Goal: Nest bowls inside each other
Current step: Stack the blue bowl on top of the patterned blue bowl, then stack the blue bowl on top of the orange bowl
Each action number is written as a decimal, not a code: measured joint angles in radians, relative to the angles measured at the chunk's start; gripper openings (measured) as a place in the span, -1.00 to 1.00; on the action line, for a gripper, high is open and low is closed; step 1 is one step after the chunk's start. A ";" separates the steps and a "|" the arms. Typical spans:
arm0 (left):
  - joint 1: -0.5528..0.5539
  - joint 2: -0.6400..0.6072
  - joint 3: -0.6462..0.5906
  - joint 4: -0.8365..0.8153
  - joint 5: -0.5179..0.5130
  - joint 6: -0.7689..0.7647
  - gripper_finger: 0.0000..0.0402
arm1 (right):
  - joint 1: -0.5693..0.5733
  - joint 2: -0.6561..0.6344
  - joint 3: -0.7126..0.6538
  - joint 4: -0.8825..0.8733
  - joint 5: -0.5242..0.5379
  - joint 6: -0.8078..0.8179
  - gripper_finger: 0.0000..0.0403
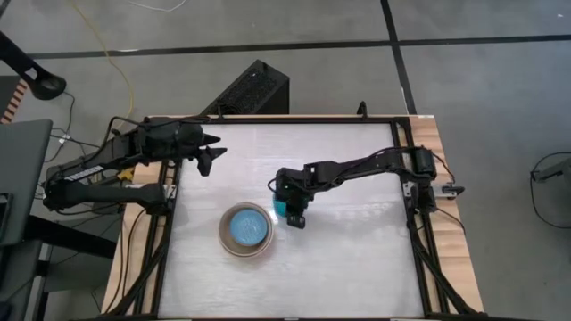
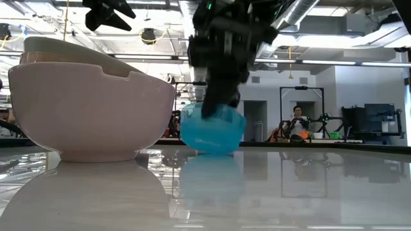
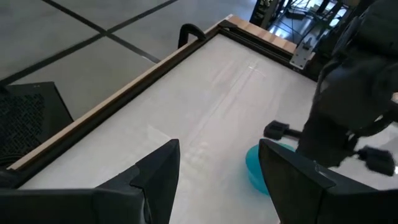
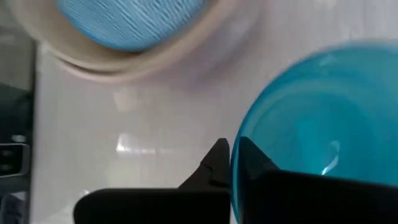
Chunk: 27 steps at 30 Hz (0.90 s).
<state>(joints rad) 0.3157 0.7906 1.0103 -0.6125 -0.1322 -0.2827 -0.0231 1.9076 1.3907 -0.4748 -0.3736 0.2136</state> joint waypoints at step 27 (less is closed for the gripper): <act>0.000 -0.006 0.000 0.002 -0.037 0.008 0.03 | 0.080 -0.138 -0.009 -0.132 0.083 -0.024 -0.81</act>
<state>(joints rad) 0.3153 0.7845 1.0103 -0.6109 -0.1692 -0.2744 0.0573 1.7700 1.3820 -0.6069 -0.2906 0.1891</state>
